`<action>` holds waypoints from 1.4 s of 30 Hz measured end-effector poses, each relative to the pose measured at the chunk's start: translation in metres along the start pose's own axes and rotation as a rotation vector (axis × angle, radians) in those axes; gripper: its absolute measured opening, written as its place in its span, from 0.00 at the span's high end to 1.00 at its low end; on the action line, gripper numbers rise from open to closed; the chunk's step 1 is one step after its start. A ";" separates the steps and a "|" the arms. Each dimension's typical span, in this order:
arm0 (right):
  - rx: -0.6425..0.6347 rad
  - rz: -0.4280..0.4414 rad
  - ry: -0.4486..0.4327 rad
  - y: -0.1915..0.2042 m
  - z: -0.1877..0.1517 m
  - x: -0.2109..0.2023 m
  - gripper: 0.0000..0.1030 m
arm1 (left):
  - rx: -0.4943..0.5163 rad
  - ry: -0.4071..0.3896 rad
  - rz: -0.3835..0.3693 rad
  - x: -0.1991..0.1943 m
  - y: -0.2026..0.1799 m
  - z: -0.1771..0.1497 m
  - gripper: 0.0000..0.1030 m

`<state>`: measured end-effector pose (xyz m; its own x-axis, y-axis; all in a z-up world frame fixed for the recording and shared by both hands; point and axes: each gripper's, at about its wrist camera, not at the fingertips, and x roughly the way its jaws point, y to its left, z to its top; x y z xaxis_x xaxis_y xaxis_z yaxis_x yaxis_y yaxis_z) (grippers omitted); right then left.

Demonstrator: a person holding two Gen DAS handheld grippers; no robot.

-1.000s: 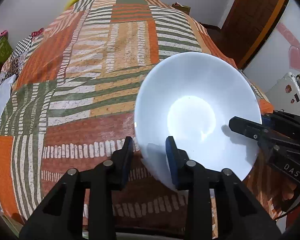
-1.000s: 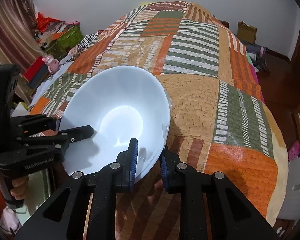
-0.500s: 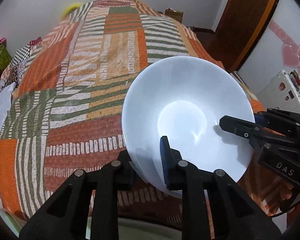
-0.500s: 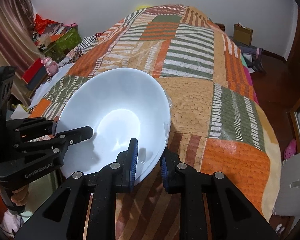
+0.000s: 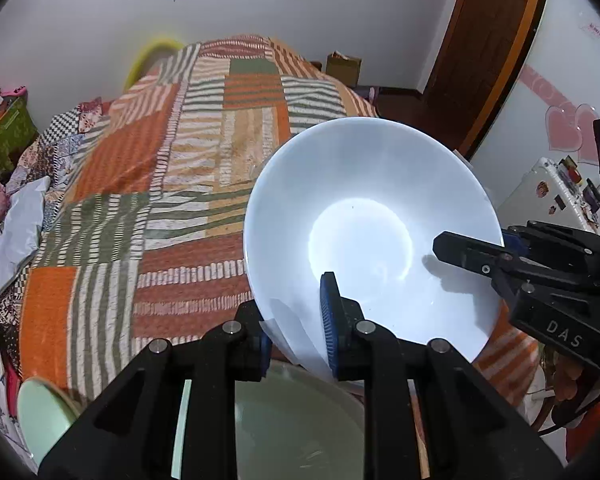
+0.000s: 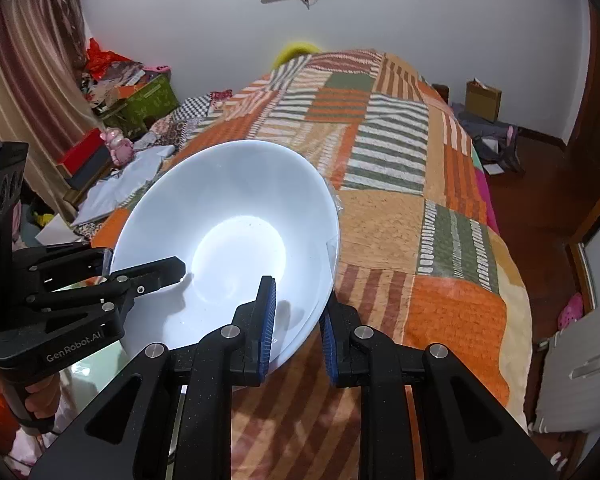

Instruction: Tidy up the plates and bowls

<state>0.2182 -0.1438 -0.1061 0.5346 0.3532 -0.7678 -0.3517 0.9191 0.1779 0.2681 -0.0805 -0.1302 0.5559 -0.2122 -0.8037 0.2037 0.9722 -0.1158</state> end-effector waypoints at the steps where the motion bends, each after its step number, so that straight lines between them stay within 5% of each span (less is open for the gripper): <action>1: -0.002 0.000 -0.004 0.003 0.000 -0.002 0.82 | -0.001 -0.010 0.001 -0.008 0.001 -0.003 0.80; 19: -0.055 0.073 -0.049 0.076 -0.018 -0.021 0.82 | -0.079 -0.096 0.049 -0.096 0.039 -0.060 0.80; 42: -0.175 0.237 0.026 0.191 -0.029 0.033 0.82 | -0.260 -0.091 0.187 -0.150 0.149 -0.138 0.80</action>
<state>0.1458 0.0386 -0.1152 0.4026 0.5478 -0.7334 -0.5929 0.7665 0.2471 0.1036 0.1095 -0.1078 0.6362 -0.0239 -0.7711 -0.1152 0.9854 -0.1257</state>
